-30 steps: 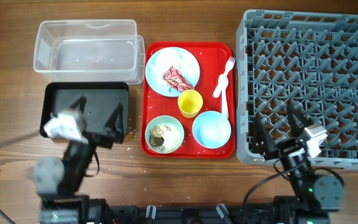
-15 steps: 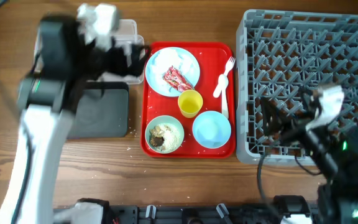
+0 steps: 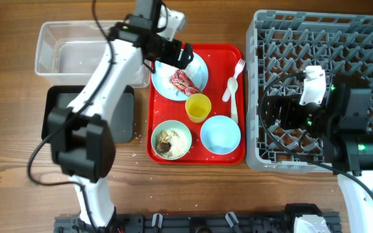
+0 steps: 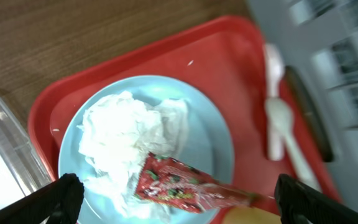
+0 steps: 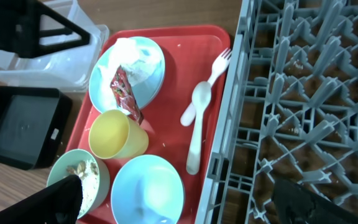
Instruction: Sort waste into correct bins and load items into the dishwasher rack
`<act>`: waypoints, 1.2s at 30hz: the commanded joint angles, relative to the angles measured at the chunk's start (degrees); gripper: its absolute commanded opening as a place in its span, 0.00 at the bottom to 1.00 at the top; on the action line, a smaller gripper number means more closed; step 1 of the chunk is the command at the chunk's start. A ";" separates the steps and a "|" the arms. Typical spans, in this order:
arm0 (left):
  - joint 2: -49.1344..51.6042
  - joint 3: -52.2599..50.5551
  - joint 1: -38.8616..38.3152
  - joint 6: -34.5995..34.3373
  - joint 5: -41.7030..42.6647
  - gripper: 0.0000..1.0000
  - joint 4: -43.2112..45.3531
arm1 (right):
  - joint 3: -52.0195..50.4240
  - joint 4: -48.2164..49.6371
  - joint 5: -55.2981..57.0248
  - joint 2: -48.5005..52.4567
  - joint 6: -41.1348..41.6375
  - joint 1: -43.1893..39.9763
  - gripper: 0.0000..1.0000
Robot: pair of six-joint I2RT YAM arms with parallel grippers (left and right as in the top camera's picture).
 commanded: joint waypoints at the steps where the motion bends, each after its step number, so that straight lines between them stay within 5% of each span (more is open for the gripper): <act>1: 5.62 1.33 -3.78 4.83 -10.25 1.00 1.18 | 1.18 0.00 -1.14 0.33 0.11 0.13 0.99; 8: 12.92 1.31 -4.61 5.33 -13.03 0.99 2.29 | 1.18 -0.13 -1.11 0.28 0.09 0.13 0.98; 11: 14.56 1.22 -4.31 5.35 -13.66 0.91 2.91 | 1.18 -0.09 -1.09 0.28 0.07 0.13 0.98; 15: 16.39 1.22 -4.26 5.33 -13.60 0.38 3.45 | 1.18 -0.13 -1.07 0.28 0.09 0.13 0.97; 18: 17.35 1.22 -4.26 5.05 -13.53 0.07 3.30 | 1.18 -0.13 -1.07 0.28 0.09 0.13 0.97; 19: 17.38 1.22 -4.33 4.37 -13.25 0.04 3.15 | 1.18 -0.13 -1.07 0.28 0.09 0.13 0.97; 26: 11.23 8.79 -2.73 -5.33 -13.05 0.04 -2.01 | 1.18 -0.07 -1.07 0.28 0.20 0.13 0.95; 36: -0.13 23.82 5.77 -7.21 -11.02 0.04 -18.23 | 1.18 -0.09 -1.11 0.28 0.22 0.13 0.95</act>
